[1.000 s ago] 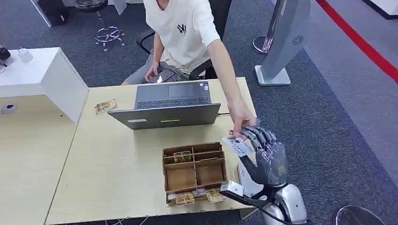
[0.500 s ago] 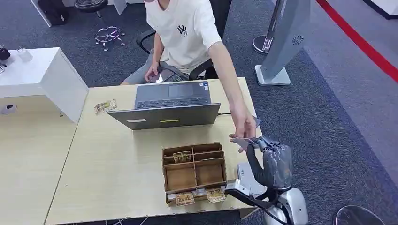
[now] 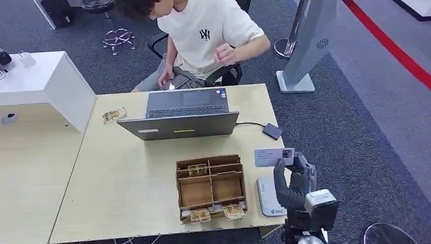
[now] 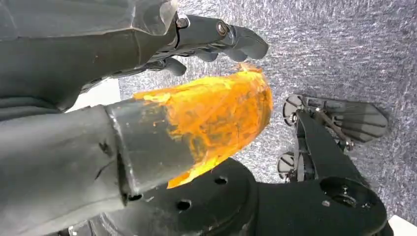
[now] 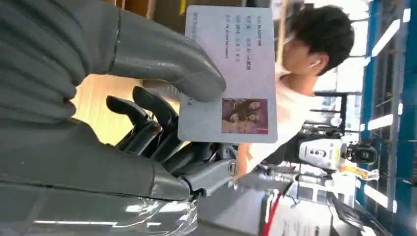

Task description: Pass the card to the sensor for recognition and then transmit it.

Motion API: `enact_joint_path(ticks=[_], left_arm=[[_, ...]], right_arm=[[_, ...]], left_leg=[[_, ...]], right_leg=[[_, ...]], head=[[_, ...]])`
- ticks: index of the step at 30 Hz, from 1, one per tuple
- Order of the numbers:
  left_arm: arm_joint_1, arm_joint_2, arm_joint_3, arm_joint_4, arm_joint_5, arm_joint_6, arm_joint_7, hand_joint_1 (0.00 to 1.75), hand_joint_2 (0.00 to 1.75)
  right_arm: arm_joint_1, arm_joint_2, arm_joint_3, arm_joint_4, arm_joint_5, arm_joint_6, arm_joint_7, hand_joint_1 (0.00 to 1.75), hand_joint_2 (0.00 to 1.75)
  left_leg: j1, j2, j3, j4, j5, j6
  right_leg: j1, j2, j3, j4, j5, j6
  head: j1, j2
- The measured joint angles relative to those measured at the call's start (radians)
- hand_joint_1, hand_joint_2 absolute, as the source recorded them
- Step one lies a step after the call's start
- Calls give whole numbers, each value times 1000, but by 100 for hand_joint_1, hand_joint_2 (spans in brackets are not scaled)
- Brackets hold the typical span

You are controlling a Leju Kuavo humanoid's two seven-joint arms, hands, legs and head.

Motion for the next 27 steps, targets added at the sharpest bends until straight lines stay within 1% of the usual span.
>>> enact_joint_path(ticks=[2,3,6,9,17,23,27], left_arm=[[-1,-4,-1,0,0,5,1,0,0],[-1,-6,-1,0,4,9,3,0,0],[0,-14,-1,0,7,21,0,0,0],[-1,-18,-1,0,19,23,-9,0,0],[-1,-23,-1,0,32,24,-34,0,0],[-2,-24,-1,0,37,29,-48,0,0],[-2,-24,-1,0,38,34,-48,0,0]], right_arm=[[16,-3,-3,-16,-42,44,6,175,175],[24,-5,-11,-21,-69,79,11,175,175],[40,-9,-40,-21,-99,125,23,175,175],[50,-13,-65,-17,-97,141,29,175,175],[60,-25,-144,30,-56,155,50,175,175],[47,-25,-229,110,20,188,66,175,175],[35,-25,-276,161,34,199,63,175,175]], left_leg=[[0,0,0,0,0,0],[0,0,0,0,0,0],[0,0,0,0,0,0],[0,0,0,0,0,0],[0,0,0,0,0,0],[0,0,0,0,0,0],[0,0,0,0,0,0]], right_leg=[[0,0,0,0,0,0],[0,0,0,0,0,0],[0,0,0,0,0,0],[0,0,0,0,0,0],[0,0,0,0,0,0],[0,0,0,0,0,0],[0,0,0,0,0,0]], head=[[0,0],[0,0],[0,0],[0,0],[0,0],[0,0],[0,0]])
